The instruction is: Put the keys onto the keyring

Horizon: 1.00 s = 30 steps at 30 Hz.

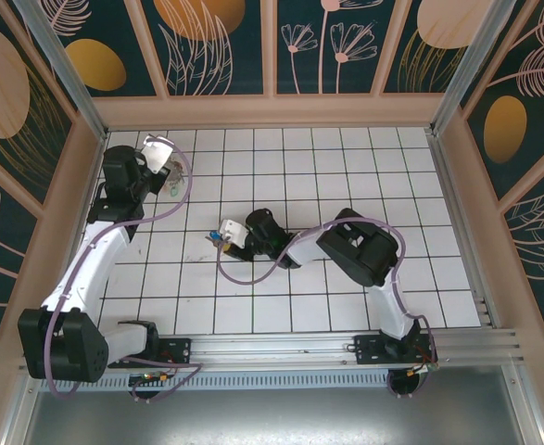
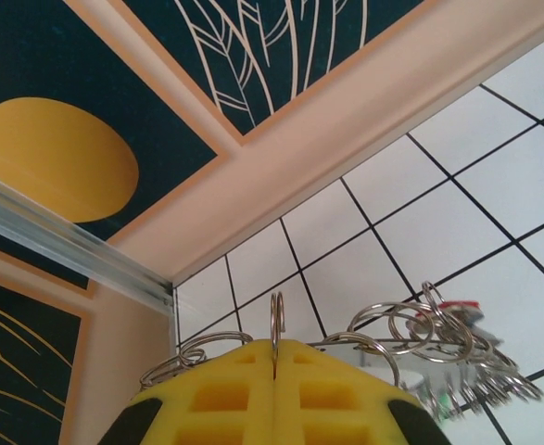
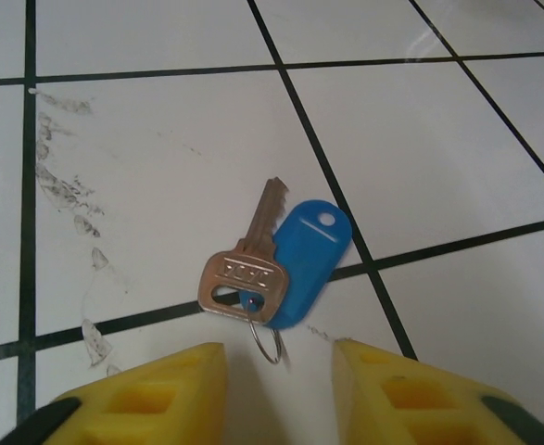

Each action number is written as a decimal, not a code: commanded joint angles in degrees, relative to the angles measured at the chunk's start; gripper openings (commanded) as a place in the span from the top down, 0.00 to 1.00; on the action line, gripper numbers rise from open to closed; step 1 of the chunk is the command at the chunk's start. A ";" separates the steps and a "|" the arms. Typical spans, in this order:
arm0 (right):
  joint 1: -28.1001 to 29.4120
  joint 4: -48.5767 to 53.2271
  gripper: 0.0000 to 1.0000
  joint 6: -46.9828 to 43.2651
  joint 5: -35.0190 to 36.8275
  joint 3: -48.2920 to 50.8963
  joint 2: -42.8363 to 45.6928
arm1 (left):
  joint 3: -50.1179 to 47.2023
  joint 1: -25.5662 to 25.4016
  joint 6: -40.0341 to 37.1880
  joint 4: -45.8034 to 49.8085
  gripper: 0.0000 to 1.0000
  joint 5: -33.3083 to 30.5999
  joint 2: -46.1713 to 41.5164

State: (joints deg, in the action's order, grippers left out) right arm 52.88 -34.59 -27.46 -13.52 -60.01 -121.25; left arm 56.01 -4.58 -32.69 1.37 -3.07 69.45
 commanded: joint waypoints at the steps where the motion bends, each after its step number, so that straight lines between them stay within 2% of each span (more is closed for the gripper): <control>1: 0.20 0.19 0.71 -1.14 -0.70 -1.71 -2.39 | -1.42 0.26 1.42 -3.72 1.00 0.50 -1.86; 9: 0.21 1.74 0.97 -2.27 -2.31 -2.40 -2.93 | -1.66 0.27 1.13 -3.54 1.00 1.73 -2.56; 14: 0.20 0.44 1.00 -1.84 -2.24 -0.62 -0.87 | -2.00 0.27 -0.16 -3.30 1.00 4.04 -2.82; 20: -0.56 1.38 1.00 -0.07 -1.73 2.02 6.12 | -4.62 0.20 -2.99 -4.93 1.00 13.05 -5.42; 25: -2.57 1.99 1.00 0.36 -5.11 7.05 13.95 | -6.46 0.18 -3.79 -5.10 1.00 24.21 -6.30; 28: -4.30 -0.75 1.00 3.10 -6.86 12.10 19.25 | -8.01 0.06 -3.80 -6.49 1.00 33.16 -7.08; 30: -5.68 -2.23 1.00 5.05 -6.48 15.52 23.50 | -8.72 -0.66 -2.75 -7.62 1.00 35.48 -7.22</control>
State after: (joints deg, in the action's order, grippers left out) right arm 48.64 -34.11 -26.04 -17.96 -48.31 -102.69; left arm 48.05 -4.69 -35.31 -0.84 22.61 63.99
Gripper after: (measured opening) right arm 0.047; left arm 0.061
